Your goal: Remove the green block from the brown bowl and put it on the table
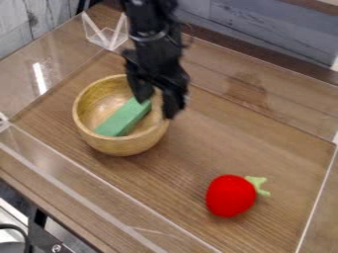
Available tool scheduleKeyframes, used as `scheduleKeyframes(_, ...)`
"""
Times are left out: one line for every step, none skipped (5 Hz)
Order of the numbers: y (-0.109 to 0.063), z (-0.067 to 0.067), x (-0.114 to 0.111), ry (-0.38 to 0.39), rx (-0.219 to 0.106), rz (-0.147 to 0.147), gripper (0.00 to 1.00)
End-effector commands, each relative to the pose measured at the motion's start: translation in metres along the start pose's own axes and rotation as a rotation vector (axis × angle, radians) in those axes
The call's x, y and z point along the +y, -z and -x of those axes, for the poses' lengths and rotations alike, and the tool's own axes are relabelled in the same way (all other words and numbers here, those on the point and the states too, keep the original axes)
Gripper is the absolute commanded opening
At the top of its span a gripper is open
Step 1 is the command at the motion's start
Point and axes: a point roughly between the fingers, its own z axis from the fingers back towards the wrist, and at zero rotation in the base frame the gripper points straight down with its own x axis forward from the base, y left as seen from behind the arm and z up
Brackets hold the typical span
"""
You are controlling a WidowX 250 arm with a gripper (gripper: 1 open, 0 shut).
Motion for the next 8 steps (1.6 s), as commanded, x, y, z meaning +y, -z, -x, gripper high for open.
scheduleKeyframes(-0.013,-0.001,0.023,0.016,-0.036,-0.021,1.0)
scheduleKeyframes(-0.009,0.001,0.032,0.022,-0.028,-0.018,1.0)
scheduleKeyframes(0.002,0.006,0.04,-0.012,-0.024,-0.023,1.0)
scheduleKeyframes(0.012,0.011,0.045,-0.041,-0.02,-0.025,1.0)
scheduleKeyframes(0.012,0.012,0.04,-0.058,-0.014,-0.024,1.0)
scheduleKeyframes(0.011,0.012,0.034,-0.075,-0.01,-0.023,1.0)
scheduleKeyframes(0.023,0.013,0.031,-0.023,-0.004,-0.011,1.0)
scheduleKeyframes(0.033,0.013,0.026,0.028,0.0,0.005,1.0)
